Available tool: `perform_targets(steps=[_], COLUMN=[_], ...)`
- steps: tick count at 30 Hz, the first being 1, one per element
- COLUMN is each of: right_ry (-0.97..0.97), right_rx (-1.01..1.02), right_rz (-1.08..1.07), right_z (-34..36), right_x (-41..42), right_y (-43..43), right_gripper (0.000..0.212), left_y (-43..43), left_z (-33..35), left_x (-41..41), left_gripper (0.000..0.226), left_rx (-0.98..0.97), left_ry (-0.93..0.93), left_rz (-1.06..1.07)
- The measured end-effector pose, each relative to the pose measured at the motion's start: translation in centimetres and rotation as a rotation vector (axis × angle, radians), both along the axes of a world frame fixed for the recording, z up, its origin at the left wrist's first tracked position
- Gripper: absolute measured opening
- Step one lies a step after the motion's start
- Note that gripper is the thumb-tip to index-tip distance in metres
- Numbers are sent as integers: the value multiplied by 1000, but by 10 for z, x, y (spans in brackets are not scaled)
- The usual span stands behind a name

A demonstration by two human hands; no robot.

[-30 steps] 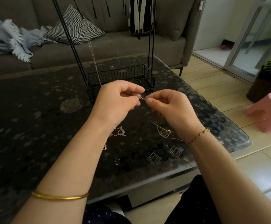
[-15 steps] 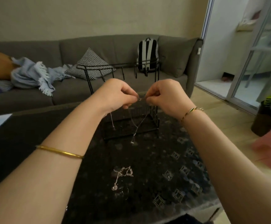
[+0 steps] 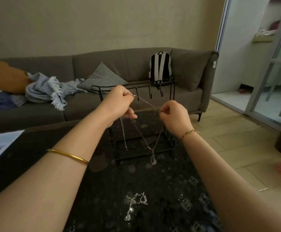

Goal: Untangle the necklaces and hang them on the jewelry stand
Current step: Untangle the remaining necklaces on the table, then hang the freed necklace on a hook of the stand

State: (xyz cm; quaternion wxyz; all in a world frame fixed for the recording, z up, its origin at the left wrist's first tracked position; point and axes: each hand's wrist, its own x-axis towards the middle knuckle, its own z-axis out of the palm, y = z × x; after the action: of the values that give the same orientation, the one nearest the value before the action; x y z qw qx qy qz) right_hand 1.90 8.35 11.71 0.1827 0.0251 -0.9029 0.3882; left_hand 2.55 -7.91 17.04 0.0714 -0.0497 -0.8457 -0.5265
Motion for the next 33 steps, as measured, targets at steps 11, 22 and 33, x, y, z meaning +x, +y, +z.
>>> perform_targets(steps=[11,22,33], right_ry=[-332,-389,-411], right_rx=[-782,-499,-877], right_rz=[-70,-49,507], right_z=[-37,-47,-13], right_x=[-8,-7,-11], right_y=[15,17,-11], right_gripper=[15,20,26], left_y=[-21,-1,14], left_z=[-14,-19,-17], left_x=[-12,-15,-33], left_gripper=[10,11,12], left_rx=[-776,-450,-353], left_ry=[187,172,166], left_rz=[40,-45,-135])
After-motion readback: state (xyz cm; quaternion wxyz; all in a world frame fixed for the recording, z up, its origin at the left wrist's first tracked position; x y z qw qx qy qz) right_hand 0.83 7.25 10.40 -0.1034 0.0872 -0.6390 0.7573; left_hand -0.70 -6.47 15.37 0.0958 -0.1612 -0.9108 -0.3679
